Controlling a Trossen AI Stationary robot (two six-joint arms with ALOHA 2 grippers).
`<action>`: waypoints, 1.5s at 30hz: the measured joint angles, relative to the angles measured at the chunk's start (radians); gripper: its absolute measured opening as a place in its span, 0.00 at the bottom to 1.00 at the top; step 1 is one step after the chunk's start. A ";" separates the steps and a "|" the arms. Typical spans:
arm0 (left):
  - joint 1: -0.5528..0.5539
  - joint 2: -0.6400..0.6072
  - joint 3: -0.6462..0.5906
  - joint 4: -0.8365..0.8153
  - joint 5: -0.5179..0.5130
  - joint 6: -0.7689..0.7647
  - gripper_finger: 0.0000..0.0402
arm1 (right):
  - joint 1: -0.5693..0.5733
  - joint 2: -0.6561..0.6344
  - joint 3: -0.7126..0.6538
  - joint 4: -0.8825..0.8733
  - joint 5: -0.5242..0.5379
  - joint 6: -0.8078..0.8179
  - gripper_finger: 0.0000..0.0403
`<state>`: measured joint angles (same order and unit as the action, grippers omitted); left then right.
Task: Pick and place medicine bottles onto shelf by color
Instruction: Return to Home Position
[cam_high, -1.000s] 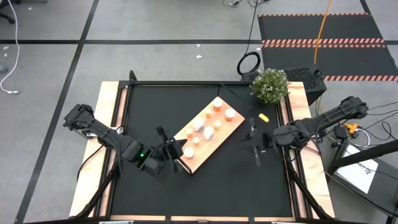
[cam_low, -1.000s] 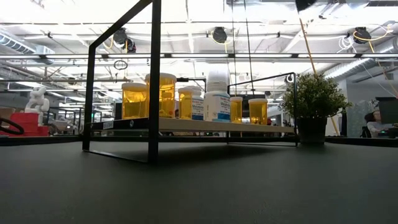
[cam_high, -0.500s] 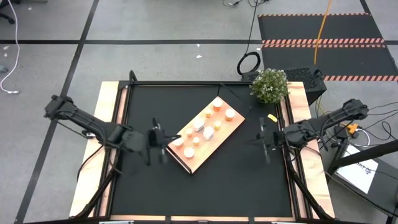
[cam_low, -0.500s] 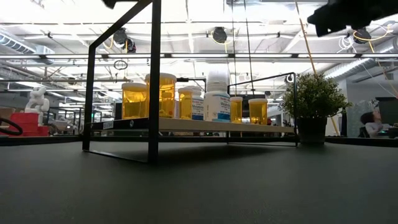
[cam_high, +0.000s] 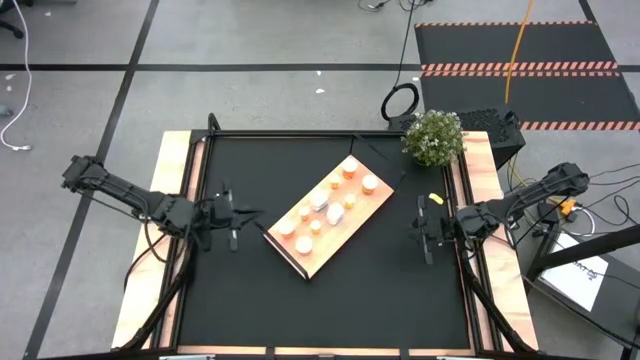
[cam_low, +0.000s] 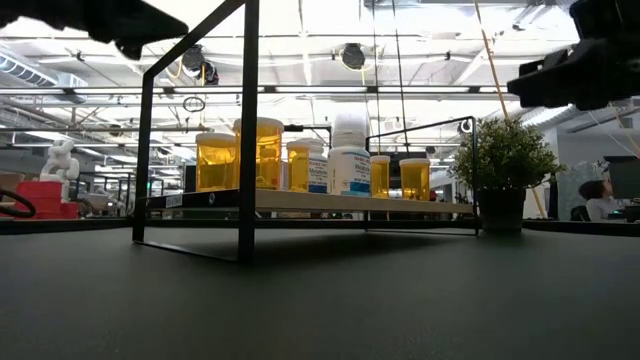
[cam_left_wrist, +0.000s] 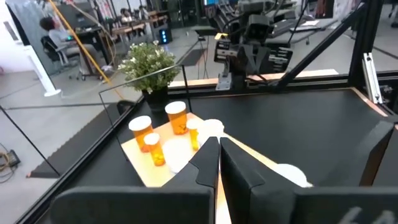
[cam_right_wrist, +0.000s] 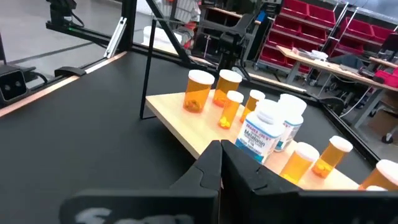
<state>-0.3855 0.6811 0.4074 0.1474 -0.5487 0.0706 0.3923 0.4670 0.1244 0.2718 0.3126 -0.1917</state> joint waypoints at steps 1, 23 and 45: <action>0.000 -0.018 -0.022 0.013 0.003 0.009 0.04 | 0.000 -0.010 -0.009 0.001 0.000 0.001 0.00; 0.043 -0.204 -0.248 0.142 0.118 0.057 0.02 | 0.000 -0.195 -0.086 -0.085 -0.003 0.023 0.00; 0.073 -0.219 -0.251 0.138 0.095 0.051 0.05 | -0.123 -0.464 -0.094 -0.238 -0.204 -0.031 0.00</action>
<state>-0.3126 0.4622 0.1562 0.2856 -0.4538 0.1217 0.2694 0.0025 0.0306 0.0338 0.1085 -0.2231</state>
